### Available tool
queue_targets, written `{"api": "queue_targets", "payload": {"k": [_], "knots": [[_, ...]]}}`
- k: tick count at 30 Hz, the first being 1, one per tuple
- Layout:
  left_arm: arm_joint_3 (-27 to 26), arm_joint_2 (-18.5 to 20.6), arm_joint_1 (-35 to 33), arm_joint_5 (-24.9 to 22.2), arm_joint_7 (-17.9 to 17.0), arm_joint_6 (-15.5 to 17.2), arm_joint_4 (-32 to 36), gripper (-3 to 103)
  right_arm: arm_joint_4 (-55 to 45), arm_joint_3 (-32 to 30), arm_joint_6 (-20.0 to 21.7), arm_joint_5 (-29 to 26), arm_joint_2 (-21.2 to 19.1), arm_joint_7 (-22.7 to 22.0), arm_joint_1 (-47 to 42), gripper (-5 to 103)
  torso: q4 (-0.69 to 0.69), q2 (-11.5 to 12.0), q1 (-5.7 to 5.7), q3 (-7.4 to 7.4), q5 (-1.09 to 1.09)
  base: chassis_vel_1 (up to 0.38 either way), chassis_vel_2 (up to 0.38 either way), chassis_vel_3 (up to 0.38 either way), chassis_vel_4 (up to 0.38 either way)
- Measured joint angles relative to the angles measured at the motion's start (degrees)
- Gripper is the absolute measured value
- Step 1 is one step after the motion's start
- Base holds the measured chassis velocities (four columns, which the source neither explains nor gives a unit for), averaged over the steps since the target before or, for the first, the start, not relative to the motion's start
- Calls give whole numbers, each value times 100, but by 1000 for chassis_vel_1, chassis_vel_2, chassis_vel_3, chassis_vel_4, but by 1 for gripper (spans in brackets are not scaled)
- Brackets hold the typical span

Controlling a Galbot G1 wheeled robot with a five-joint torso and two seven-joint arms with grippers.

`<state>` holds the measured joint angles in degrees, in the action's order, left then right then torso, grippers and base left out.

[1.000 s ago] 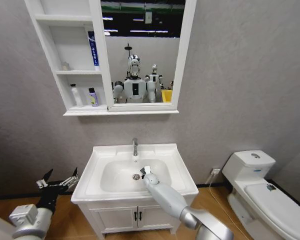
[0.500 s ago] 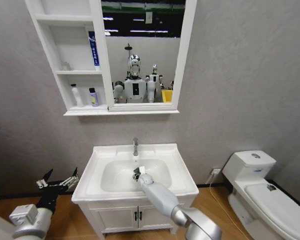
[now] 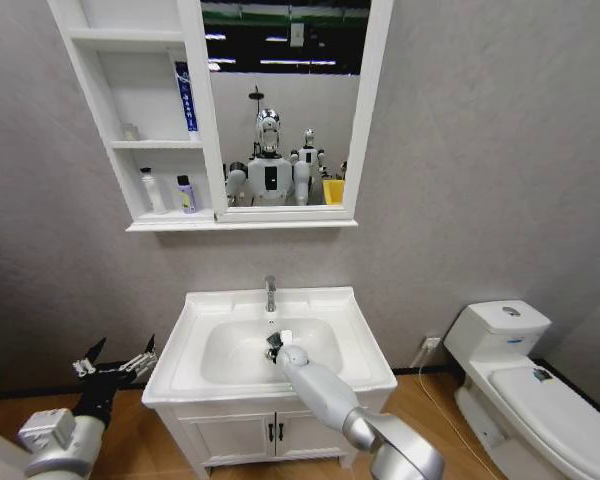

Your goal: Move facial cleanser and shampoo from washbasin to cabinet, then wipe washbasin with towel.

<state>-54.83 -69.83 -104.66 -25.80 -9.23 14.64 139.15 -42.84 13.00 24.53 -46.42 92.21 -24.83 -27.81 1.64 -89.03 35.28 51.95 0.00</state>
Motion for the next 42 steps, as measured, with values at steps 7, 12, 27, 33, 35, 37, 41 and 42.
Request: {"api": "queue_targets", "payload": {"k": [7, 12, 27, 33, 35, 37, 41, 42], "knots": [[0, 0, 0, 0, 0, 0, 0, 100, -69, -66, -31, -520, -10, 49, 12, 1, 4, 0, 0, 0, -1, 0, 0, 0, 0], [0, 0, 0, 0, 0, 0, 0, 100, -156, -54, -85, -770, -10, 119, -23, 1, 2, 0, 0, 0, -1, 0, 0, 0, 0], [0, 0, 0, 0, 0, 0, 0, 100, -272, -154, -67, -1257, -5, -244, -58, 1, 1, -1, 0, 0, 0, 0, 0, 0, 0], [0, 0, 0, 0, 0, 0, 0, 100, -559, -163, -31, -1276, -7, -682, -74, 1, 3, -1, 0, 0, 0, 0, 0, 0, 0], [0, 0, 0, 0, 0, 0, 0, 100, -671, -154, -23, -1311, -7, -801, -96, 1, 3, -1, 0, 0, 0, 0, 0, 0, 0], [0, 0, 0, 0, 0, 0, 0, 100, -745, -143, -18, -1336, -7, -861, -114, 1, 3, 0, 0, 0, 0, 0, 0, 0, 0], [0, 0, 0, 0, 0, 0, 0, 100, -846, -110, 21, -1380, -7, -922, -164, 1, 1, -1, -1, 0, 0, 0, 0, 0, 0], [0, 0, 0, 0, 0, 0, 0, 100, -807, -125, 22, -1387, -7, -865, -166, 1, 2, -1, -1, 0, 0, 0, 0, 0, 0]]}}
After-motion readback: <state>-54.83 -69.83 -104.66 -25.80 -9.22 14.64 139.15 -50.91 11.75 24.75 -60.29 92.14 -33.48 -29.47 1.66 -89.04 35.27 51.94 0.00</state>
